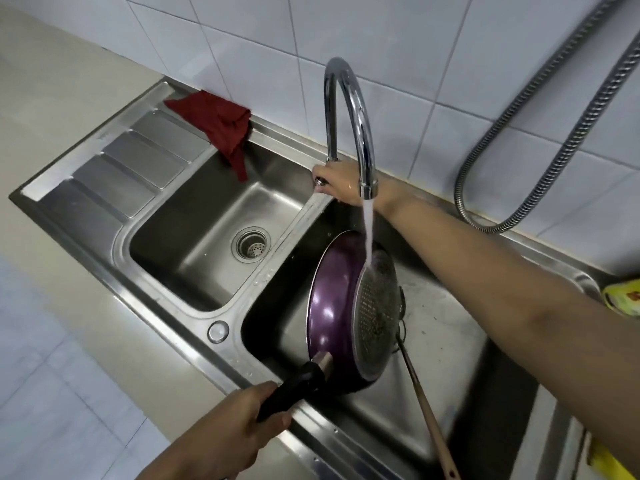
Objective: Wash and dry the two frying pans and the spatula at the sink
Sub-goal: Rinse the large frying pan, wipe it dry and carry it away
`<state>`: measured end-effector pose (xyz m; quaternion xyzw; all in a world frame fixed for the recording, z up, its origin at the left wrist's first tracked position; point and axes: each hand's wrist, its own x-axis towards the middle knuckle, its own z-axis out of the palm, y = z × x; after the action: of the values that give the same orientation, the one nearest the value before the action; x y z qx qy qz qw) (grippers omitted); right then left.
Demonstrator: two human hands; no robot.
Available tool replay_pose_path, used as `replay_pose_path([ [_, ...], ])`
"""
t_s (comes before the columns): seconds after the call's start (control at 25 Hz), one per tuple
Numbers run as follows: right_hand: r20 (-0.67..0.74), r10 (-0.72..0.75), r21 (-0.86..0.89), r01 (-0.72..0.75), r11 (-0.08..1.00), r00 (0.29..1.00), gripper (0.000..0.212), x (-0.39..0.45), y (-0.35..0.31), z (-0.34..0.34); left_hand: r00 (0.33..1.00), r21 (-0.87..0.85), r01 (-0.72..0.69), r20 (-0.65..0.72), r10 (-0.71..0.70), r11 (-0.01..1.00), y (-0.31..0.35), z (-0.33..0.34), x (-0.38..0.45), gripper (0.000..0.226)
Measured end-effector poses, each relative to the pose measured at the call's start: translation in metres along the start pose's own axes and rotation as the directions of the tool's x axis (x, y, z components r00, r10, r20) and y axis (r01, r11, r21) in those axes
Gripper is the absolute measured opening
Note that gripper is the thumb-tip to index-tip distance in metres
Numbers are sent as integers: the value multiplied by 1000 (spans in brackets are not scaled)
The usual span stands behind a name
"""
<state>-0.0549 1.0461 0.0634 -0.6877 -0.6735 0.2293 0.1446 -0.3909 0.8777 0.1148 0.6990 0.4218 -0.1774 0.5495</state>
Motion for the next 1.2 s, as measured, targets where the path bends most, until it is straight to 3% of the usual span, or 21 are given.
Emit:
replay_pose_path([
  [0.04,-43,15,52,-13,999,999,10,1,4,-1,1000,34,-4,-21,4,999,0,0,0,13],
  [0.12,-169,25,161,2,987,985,19,4,12,0,998,113,-4,-61,11,994,1,0,-1,16],
  [0.28,-228,173,252,-114,961,958,15,-9,11,-3,997,250,16,-79,4,968,6,-2,-2,21],
  [0.36,-332,287,209,-227,951,898,16,-45,-2,0,993,316,-9,-109,46,949,8,-4,-3,22],
  [0.44,-455,443,235,-375,897,773,30,-96,-11,15,985,421,-26,-143,95,907,6,-6,-2,23],
  [0.52,-396,671,382,-552,741,627,55,-164,-22,35,974,532,-8,-189,128,847,5,-5,0,16],
  [0.6,-90,876,657,-632,410,475,71,-227,-27,56,957,632,10,-230,174,775,6,0,0,9],
  [0.68,170,891,874,-483,61,420,52,-279,-35,73,949,693,27,-244,200,720,4,8,-1,17],
  [0.76,223,878,954,-281,-107,423,32,-312,-50,85,959,636,31,-237,157,771,-3,9,1,22],
  [0.8,202,885,972,-196,-129,419,32,-328,-58,89,975,504,17,-198,96,863,-6,10,3,23],
  [0.88,138,907,990,-75,-117,398,35,-353,-73,93,998,67,69,-8,-69,995,-7,7,8,30],
  [0.96,82,931,997,-28,-77,355,38,-373,-81,97,967,-213,191,207,-147,958,-1,9,10,41],
  [1.08,65,947,997,27,-77,314,40,-396,-91,103,884,-260,293,439,-158,920,19,21,10,41],
  [1.2,70,925,976,165,-141,374,45,-411,-102,115,843,-245,305,519,-141,920,32,32,13,48],
])
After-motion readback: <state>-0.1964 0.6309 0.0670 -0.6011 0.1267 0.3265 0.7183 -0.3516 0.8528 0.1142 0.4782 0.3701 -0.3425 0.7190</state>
